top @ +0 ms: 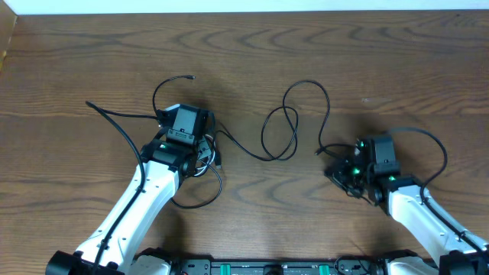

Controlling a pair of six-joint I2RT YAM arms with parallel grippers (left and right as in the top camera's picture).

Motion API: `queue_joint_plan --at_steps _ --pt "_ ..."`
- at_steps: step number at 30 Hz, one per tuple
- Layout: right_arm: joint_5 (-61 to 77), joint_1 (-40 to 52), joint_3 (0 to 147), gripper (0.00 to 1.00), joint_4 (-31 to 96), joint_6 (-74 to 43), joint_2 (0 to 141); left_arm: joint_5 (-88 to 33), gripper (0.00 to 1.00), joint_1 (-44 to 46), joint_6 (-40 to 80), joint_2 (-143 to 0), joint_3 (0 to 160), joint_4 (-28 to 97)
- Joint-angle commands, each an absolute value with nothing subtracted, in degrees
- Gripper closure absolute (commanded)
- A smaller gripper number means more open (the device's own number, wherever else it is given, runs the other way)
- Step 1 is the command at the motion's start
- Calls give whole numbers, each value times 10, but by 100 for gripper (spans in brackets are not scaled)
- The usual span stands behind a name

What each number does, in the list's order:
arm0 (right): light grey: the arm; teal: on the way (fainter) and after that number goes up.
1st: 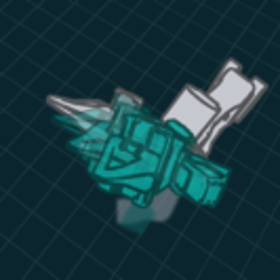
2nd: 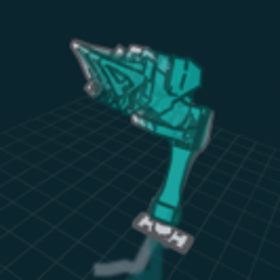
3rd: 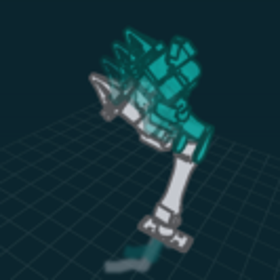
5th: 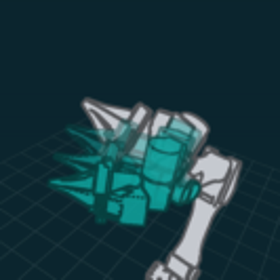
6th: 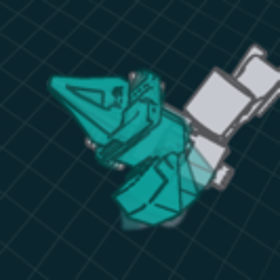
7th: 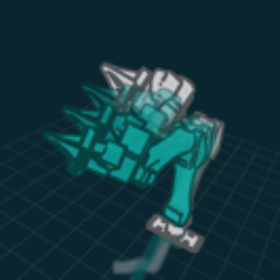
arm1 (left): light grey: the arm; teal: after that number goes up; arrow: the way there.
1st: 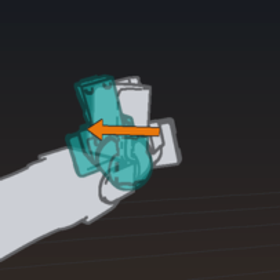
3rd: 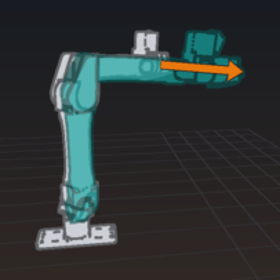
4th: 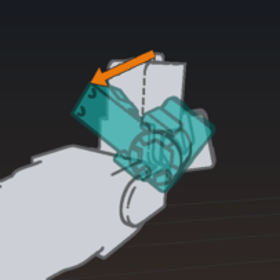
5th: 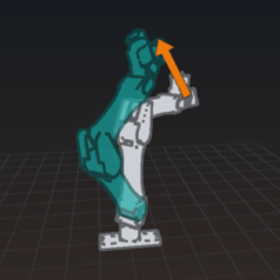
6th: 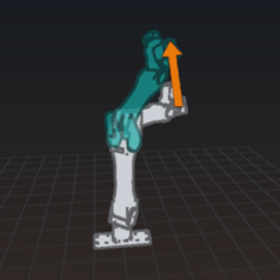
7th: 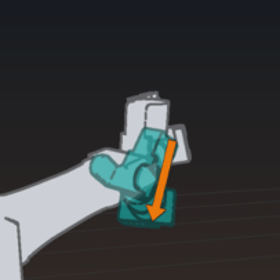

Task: Untangle cables

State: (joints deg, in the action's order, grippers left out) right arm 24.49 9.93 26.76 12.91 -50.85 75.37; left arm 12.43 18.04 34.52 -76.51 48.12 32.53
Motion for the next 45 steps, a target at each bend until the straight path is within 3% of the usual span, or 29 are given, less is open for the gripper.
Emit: queue_joint_plan --at_steps 1,4,9,14,30,35,39,41,45 --pt "402 102 341 99 113 -501 752 142 92 178 348 -767 472 324" --pt "360 101 369 99 113 -472 752 142 92 178 348 -767 472 324" --pt "149 101 371 99 163 -462 753 142 93 178 348 -767 472 324" --pt "89 101 368 99 237 -462 754 142 92 178 348 -767 472 324" --pt "84 102 285 99 205 -477 798 142 92 178 348 -767 472 324" --pt "254 102 308 98 192 -455 792 142 92 178 348 -767 472 324" --pt "406 105 361 87 184 -409 790 142 92 178 348 -767 472 324" --pt "436 119 392 76 185 -381 790 142 92 178 348 -767 472 324" --pt "375 155 428 42 175 -357 790 142 92 178 348 -767 472 324"
